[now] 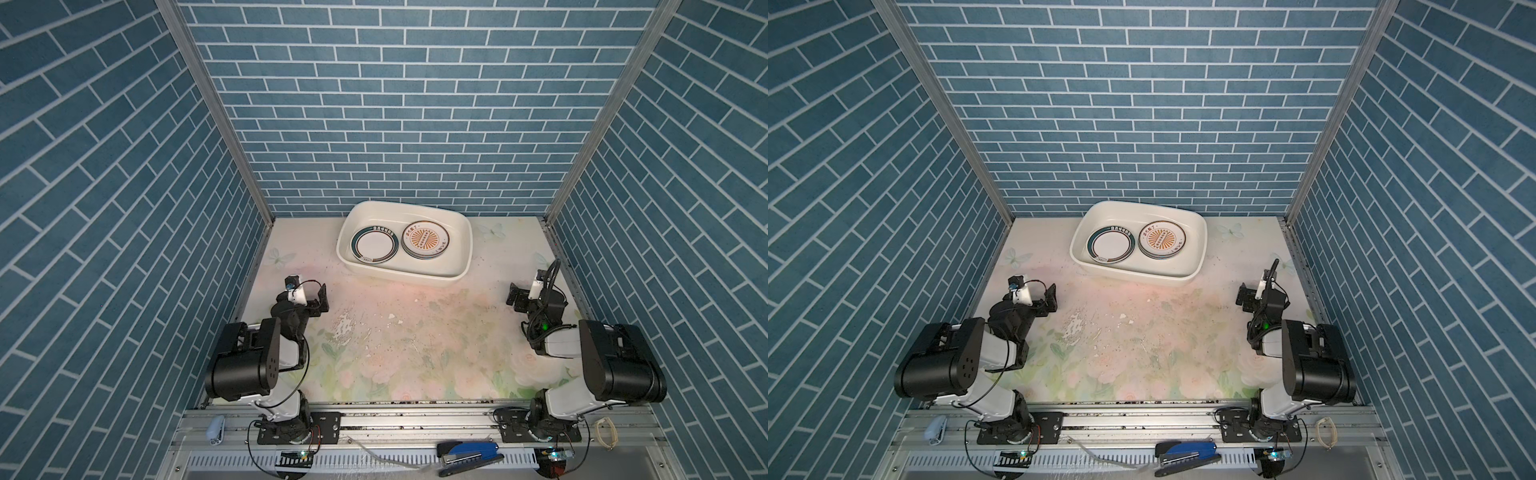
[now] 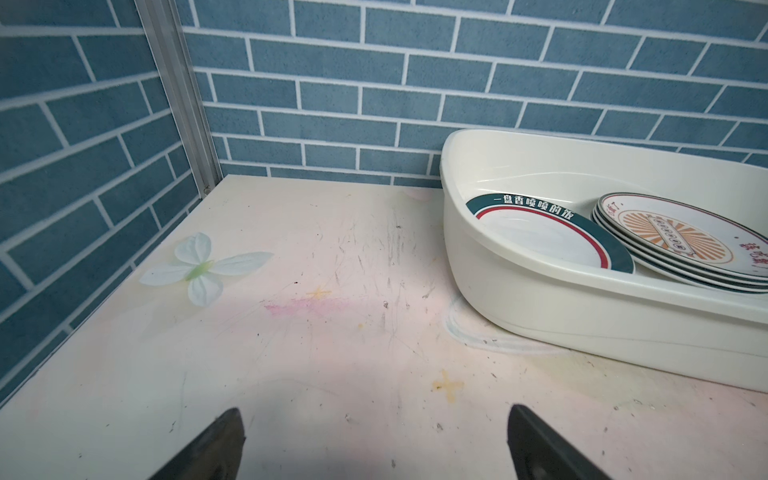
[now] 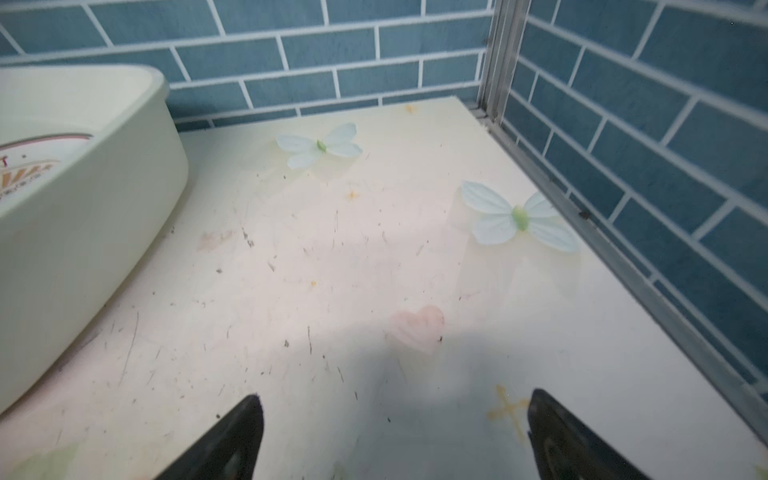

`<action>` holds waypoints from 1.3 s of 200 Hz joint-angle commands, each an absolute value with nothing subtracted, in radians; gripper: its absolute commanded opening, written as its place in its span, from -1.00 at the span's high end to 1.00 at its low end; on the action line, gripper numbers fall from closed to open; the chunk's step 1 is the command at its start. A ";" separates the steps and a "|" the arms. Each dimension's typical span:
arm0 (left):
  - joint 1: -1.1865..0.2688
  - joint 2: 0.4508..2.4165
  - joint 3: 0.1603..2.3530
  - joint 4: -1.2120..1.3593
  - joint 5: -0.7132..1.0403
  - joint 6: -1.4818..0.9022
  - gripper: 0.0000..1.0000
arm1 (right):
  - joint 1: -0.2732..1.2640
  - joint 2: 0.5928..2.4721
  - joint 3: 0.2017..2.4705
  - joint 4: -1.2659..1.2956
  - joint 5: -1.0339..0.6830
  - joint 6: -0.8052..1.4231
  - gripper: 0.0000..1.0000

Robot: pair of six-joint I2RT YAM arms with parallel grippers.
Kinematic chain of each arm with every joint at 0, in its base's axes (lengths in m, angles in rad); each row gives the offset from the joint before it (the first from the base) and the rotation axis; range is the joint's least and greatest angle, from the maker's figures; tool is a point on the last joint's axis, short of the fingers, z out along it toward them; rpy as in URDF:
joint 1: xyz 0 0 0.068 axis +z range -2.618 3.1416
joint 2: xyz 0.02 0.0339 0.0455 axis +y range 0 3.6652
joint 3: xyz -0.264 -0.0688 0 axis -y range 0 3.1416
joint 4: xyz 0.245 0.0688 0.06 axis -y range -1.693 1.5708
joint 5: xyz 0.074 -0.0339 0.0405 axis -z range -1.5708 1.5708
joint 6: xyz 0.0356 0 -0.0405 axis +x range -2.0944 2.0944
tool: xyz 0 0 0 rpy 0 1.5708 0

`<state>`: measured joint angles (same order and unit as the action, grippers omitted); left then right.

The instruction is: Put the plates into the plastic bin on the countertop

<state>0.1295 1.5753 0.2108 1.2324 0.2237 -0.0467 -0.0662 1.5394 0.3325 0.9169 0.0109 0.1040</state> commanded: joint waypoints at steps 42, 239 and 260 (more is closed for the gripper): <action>0.028 1.529 0.370 0.900 0.093 0.047 -0.99 | -0.091 1.541 0.371 0.907 -0.057 0.084 -0.98; 0.024 1.530 0.374 0.893 0.099 0.054 -0.99 | -0.091 1.541 0.378 0.897 -0.068 0.078 -0.98; 0.025 1.531 0.374 0.893 0.100 0.055 -0.99 | -0.089 1.543 0.385 0.888 -0.070 0.074 -0.98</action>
<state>0.0277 1.5421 0.3649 0.8940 0.1051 0.0422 -0.0898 1.5410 0.3668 0.8963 -0.0574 0.1040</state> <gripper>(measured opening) 0.995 0.989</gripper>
